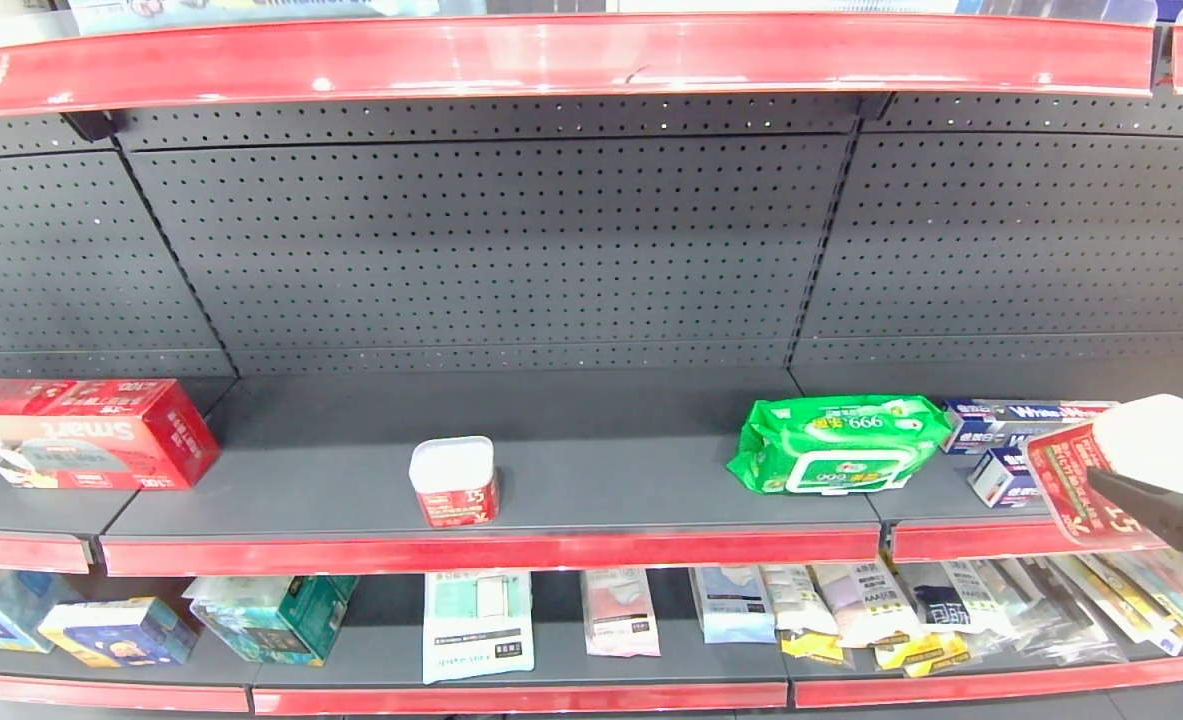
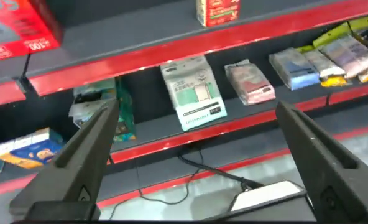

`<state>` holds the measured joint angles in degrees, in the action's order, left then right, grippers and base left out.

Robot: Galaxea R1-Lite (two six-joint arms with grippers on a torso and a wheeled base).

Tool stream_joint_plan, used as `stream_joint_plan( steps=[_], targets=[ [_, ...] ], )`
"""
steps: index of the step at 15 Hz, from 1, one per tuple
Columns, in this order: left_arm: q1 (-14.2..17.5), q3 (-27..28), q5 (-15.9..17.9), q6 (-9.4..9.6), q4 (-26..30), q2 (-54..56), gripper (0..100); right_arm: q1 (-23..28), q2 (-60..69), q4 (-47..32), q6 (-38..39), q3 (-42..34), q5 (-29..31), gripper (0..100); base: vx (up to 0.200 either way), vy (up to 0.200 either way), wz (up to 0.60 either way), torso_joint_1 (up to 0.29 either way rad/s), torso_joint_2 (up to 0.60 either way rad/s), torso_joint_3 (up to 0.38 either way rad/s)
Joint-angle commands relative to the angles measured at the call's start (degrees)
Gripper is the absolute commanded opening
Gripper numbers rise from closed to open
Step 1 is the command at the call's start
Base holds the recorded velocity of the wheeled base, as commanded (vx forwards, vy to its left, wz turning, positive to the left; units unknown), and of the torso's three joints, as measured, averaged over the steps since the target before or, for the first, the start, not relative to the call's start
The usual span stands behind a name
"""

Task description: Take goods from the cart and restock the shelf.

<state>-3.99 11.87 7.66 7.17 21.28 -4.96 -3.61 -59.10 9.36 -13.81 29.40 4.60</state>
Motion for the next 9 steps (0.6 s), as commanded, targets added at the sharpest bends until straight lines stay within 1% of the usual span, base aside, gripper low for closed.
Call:
stream_joint_plan(
  steps=[1,3,4,5,6,7,9],
  targets=[
    [0.0,-0.6,-4.3,-3.21,-0.4,-0.3,100,-0.1,0.2,0.0,-0.3,0.1,-0.3,0,0.0,0.0,0.0,0.0,0.0,0.0],
    [0.6,-0.6,-5.2,-3.48,-0.4,0.0,100,-0.3,0.2,0.0,-0.3,0.3,-1.1,0,0.0,0.0,0.0,0.0,0.0,0.0],
    [0.6,-0.5,-4.5,-2.95,-0.5,0.0,100,-0.3,0.3,0.0,-0.3,0.8,-2.0,0,0.0,0.0,0.0,0.0,0.0,0.0],
    [0.6,-0.4,-3.1,-1.89,-0.5,0.0,100,-0.3,0.4,0.0,-1.1,1.2,-2.5,0,0.0,0.0,0.0,0.0,0.0,0.0],
    [0.6,-0.6,-1.2,0.3,-0.5,0.0,100,-0.6,0.5,0.0,-2.6,1.3,-3.3,0,0.0,0.0,0.0,0.0,0.0,0.0],
    [0.6,-0.7,0.1,1.97,-0.5,0.0,100,-1.8,0.1,0.1,-4.3,1.2,-3.7,0,0.0,0.0,0.0,0.0,0.0,0.0],
    [0.6,-0.7,0.1,2.06,-0.5,0.0,100,-2.4,-0.4,0.1,-4.4,2.1,-3.8,0,0.0,0.0,0.0,0.0,0.0,0.0]
  ],
)
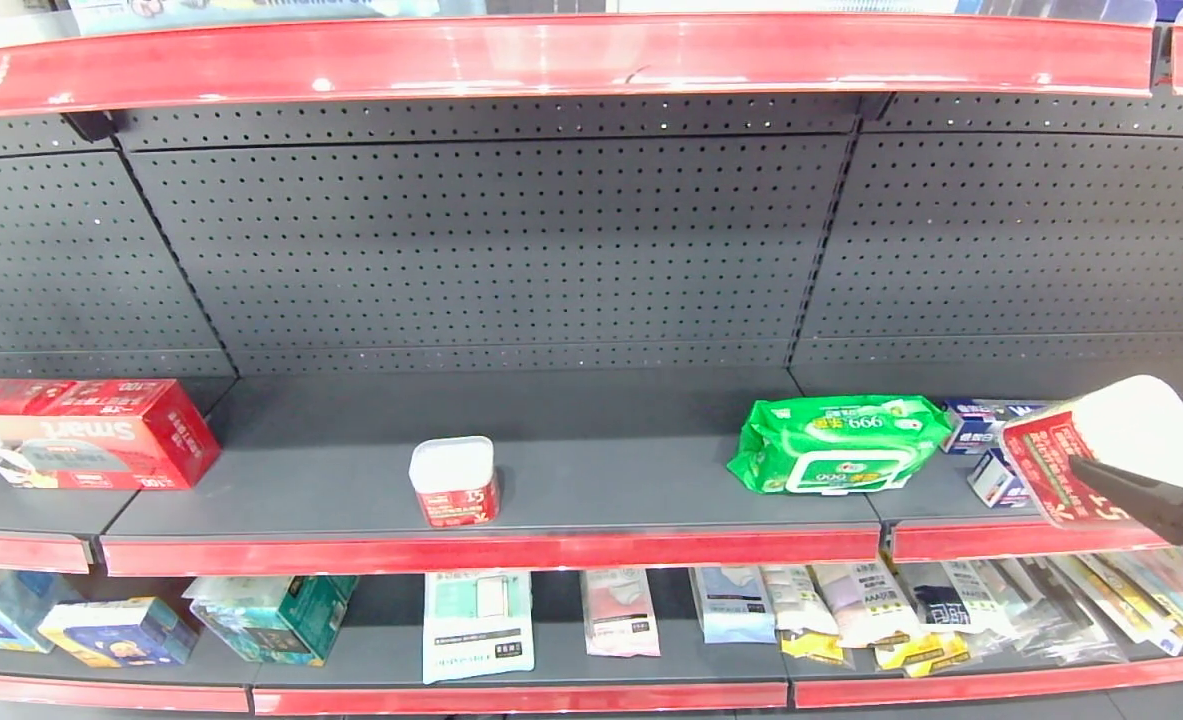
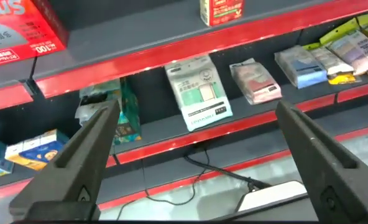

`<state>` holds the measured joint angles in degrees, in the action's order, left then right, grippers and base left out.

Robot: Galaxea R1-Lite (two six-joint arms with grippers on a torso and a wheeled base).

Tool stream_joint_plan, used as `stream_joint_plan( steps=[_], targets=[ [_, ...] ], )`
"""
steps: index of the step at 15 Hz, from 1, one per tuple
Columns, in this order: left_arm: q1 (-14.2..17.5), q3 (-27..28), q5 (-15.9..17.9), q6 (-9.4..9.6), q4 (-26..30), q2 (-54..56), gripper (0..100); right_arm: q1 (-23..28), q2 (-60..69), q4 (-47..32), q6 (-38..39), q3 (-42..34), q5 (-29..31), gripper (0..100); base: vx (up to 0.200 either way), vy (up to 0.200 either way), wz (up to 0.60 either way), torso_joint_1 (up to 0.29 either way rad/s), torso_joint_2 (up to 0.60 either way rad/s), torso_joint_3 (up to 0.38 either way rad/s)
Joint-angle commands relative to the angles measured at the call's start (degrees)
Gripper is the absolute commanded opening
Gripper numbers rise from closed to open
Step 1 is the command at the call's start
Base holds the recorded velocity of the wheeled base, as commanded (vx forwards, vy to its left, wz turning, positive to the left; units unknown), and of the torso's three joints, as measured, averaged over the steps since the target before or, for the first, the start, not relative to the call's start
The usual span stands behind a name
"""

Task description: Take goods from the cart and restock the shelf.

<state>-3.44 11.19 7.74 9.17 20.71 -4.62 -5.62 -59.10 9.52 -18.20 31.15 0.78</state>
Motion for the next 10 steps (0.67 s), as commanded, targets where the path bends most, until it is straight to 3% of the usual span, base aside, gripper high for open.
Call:
stream_joint_plan(
  steps=[1,10],
  targets=[
    [0.0,0.0,0.0,0.15,0.0,-0.3,100,-0.4,-0.6,0.0,0.0,0.4,0.0,0,0.0,0.0,0.0,0.0,0.0,0.0],
    [0.0,0.0,0.3,-0.2,0.0,-0.3,100,-0.3,-1.0,-0.1,0.0,2.2,-0.9,0,0.0,0.0,0.6,0.006,0.0,0.0]
  ],
)
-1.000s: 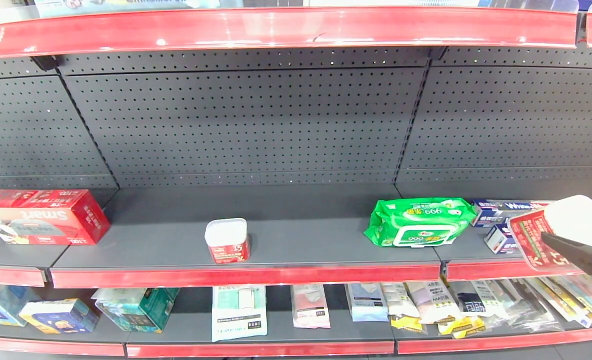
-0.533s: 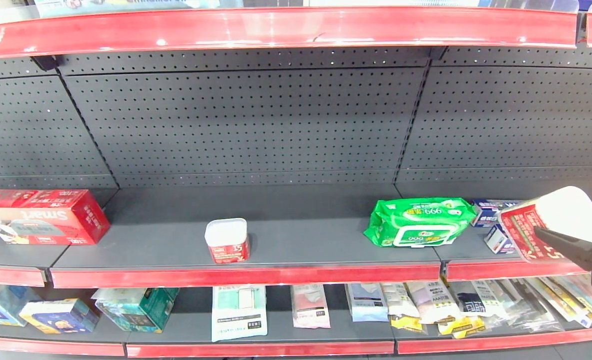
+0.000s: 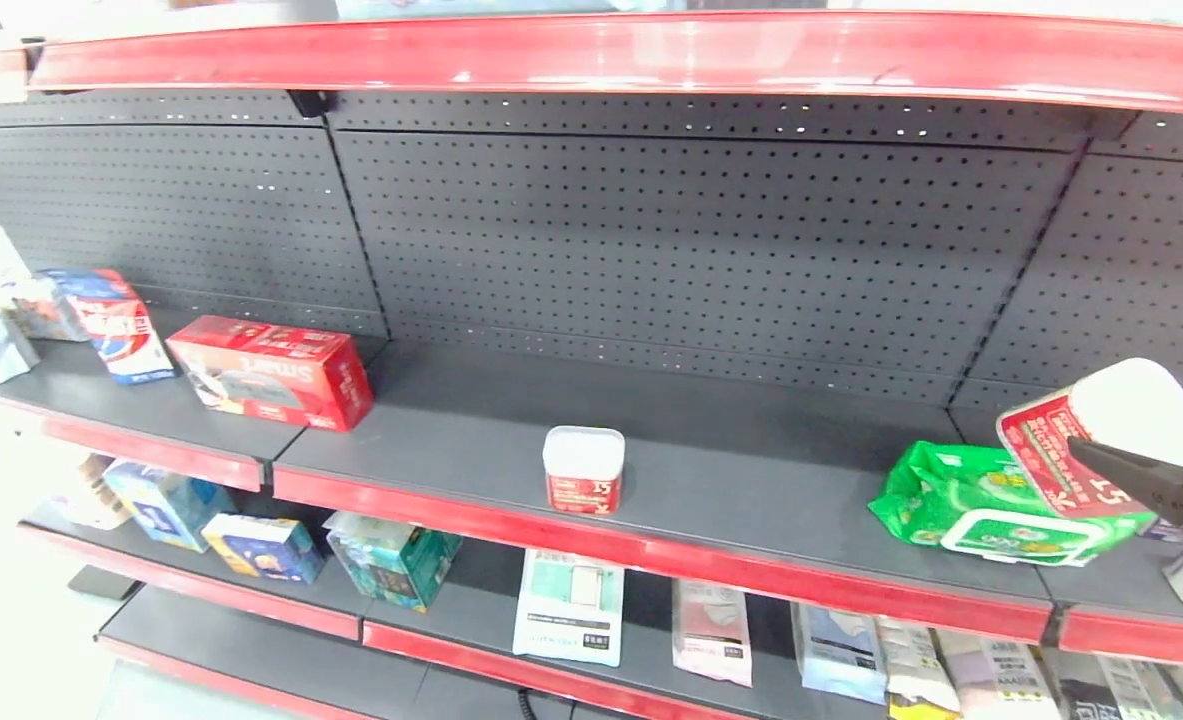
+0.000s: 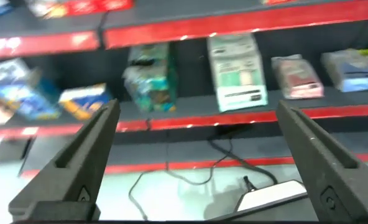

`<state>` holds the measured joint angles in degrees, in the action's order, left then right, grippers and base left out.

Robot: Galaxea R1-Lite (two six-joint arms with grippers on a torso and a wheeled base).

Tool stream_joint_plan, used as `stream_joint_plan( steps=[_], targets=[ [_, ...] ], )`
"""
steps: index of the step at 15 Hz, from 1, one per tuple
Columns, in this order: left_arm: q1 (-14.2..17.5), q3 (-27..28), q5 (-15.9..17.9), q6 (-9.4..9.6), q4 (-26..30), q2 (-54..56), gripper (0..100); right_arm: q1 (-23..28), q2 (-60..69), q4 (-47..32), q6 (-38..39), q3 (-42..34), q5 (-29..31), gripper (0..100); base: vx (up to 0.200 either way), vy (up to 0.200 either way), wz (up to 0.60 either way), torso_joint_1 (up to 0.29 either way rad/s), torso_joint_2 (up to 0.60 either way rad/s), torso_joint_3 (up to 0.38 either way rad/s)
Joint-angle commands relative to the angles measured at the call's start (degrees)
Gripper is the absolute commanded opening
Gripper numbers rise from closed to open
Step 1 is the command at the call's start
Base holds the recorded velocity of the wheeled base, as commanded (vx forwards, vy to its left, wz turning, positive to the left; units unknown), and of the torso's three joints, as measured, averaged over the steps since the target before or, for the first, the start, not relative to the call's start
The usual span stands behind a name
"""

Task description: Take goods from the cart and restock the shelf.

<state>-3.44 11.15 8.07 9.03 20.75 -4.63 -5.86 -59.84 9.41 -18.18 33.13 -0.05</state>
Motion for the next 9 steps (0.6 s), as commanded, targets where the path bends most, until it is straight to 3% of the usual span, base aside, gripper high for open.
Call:
stream_joint_plan(
  steps=[1,4,7,9],
  targets=[
    [0.0,0.0,0.0,-0.07,0.0,-0.3,100,0.0,-0.4,0.1,0.0,0.4,-0.1,0,0.0,0.0,0.6,-0.002,0.0,0.002],
    [0.0,0.0,-0.1,0.02,-0.1,-0.3,100,-0.1,-0.8,0.1,-0.1,1.5,-0.4,0,0.0,0.0,0.0,0.0,0.0,0.0],
    [0.0,-0.1,-0.2,-0.16,-0.1,-0.3,100,-2.3,-5.6,0.1,-0.1,5.4,-4.3,0,0.0,0.0,0.0,0.0,0.0,0.0],
    [0.0,-0.4,-0.2,-2.18,-2.7,-0.3,100,-5.5,-10.3,0.1,0.0,6.8,-4.3,0,0.0,0.0,0.0,0.0,0.0,0.0]
  ],
)
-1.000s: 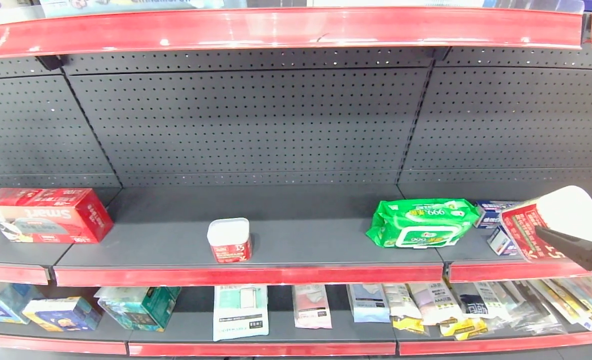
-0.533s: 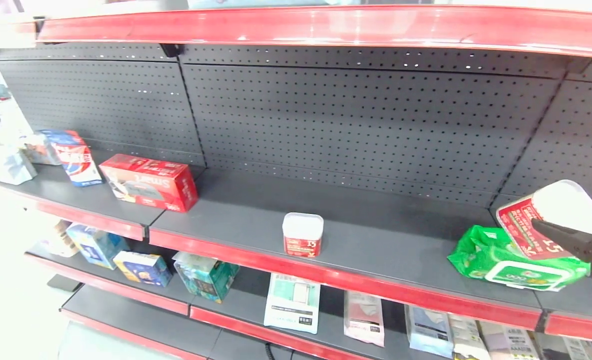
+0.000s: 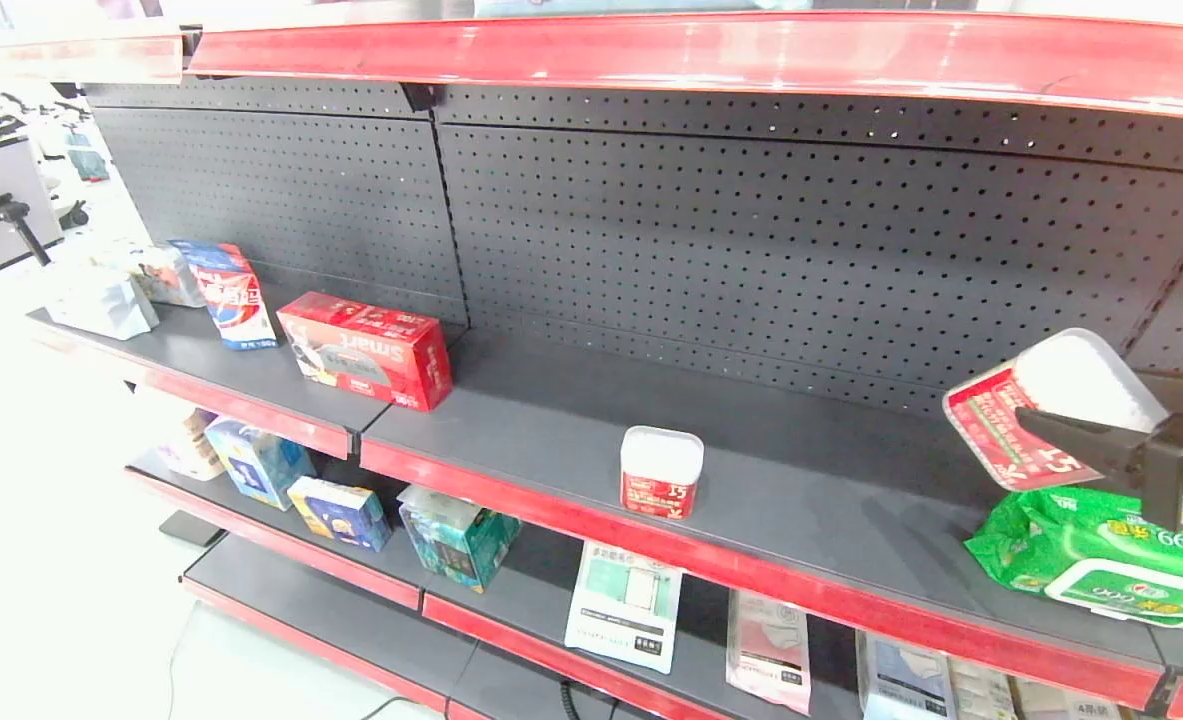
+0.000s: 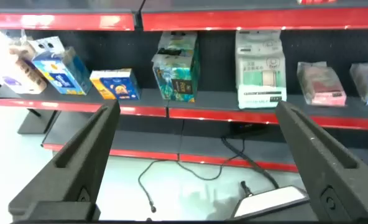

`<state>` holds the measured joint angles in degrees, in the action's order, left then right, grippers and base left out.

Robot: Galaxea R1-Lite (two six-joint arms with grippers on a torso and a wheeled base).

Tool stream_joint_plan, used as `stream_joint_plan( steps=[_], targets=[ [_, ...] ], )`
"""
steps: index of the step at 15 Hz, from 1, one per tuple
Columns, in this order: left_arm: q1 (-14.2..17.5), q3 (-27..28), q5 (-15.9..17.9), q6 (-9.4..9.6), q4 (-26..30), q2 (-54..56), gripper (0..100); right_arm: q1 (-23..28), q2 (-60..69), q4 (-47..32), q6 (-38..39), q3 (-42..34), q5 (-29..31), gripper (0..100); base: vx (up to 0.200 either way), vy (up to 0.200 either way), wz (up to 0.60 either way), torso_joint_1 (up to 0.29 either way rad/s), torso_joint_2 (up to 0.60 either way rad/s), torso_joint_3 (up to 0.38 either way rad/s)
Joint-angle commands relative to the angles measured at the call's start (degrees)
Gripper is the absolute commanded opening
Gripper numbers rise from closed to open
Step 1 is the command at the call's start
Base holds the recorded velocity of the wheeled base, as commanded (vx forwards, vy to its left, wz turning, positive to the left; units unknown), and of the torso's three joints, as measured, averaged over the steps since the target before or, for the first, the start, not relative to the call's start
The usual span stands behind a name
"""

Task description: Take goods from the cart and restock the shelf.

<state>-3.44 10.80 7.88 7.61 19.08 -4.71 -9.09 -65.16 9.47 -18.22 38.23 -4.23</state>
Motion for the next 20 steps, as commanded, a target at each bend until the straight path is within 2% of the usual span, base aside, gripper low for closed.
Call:
stream_joint_plan(
  steps=[1,2,3,4,5,8,11,13,15,16,17,20],
  targets=[
    [0.2,-0.3,-0.4,-2.6,-1.9,-0.1,100,-2.6,-7.4,0.0,0.0,1.8,-0.3,0,0.0,0.0,0.0,0.0,0.0,0.0],
    [0.8,-0.9,-0.9,-3.48,-1.9,0.2,100,-2.6,-9.2,0.0,-0.1,2.3,-0.3,0,0.0,0.0,0.0,0.0,0.0,0.0],
    [3.3,-1.7,-3.0,-4.18,-2.3,0.9,100,-2.6,-11.1,0.0,-0.1,3.3,-1.6,0,0.0,0.0,0.0,0.0,0.0,0.0],
    [4.7,-1.7,-3.5,-4.71,-2.3,0.9,100,-2.6,-12.3,0.0,-0.1,4.0,-2.3,0,0.0,0.0,0.0,0.0,0.0,0.0],
    [4.8,-1.7,-3.6,-4.71,-2.3,1.2,100,-2.6,-13.3,0.0,-0.1,4.7,-2.3,0,0.0,0.0,0.0,0.0,0.0,0.0],
    [4.7,-1.7,-3.7,-3.04,-2.3,1.8,100,-2.6,-13.9,0.0,-0.1,4.7,-2.3,0,0.0,0.0,0.0,0.0,0.0,0.0],
    [4.7,-2.1,-5.9,-3.48,-3.3,2.0,100,-2.4,-12.8,0.0,0.2,3.5,-2.3,0,0.0,0.0,0.0,0.0,0.0,0.0],
    [4.7,-3.9,-7.1,-3.56,-7.0,1.9,100,-2.2,-12.5,0.0,0.3,3.5,-2.3,0,0.0,0.0,0.0,0.0,0.0,0.0],
    [4.6,-9.8,-8.0,-3.74,-18.8,2.2,100,-2.2,-12.5,0.0,0.3,3.3,-2.3,0,0.0,0.0,0.0,0.0,0.0,0.0],
    [4.5,-10.8,-9.8,-5.32,-20.3,2.3,100,-2.4,-12.5,0.0,0.1,3.4,-2.3,0,0.0,0.0,0.0,0.0,0.0,0.0],
    [4.4,-10.7,-10.1,-6.2,-19.0,2.5,100,-2.5,-12.5,0.0,0.1,3.4,-2.3,0,0.0,0.0,0.0,0.0,0.0,0.0],
    [3.1,-10.8,-9.9,-6.55,-19.1,4.0,100,-2.7,-13.3,0.0,0.0,4.3,-2.4,0,0.0,0.0,0.0,0.0,0.0,0.0]
  ],
)
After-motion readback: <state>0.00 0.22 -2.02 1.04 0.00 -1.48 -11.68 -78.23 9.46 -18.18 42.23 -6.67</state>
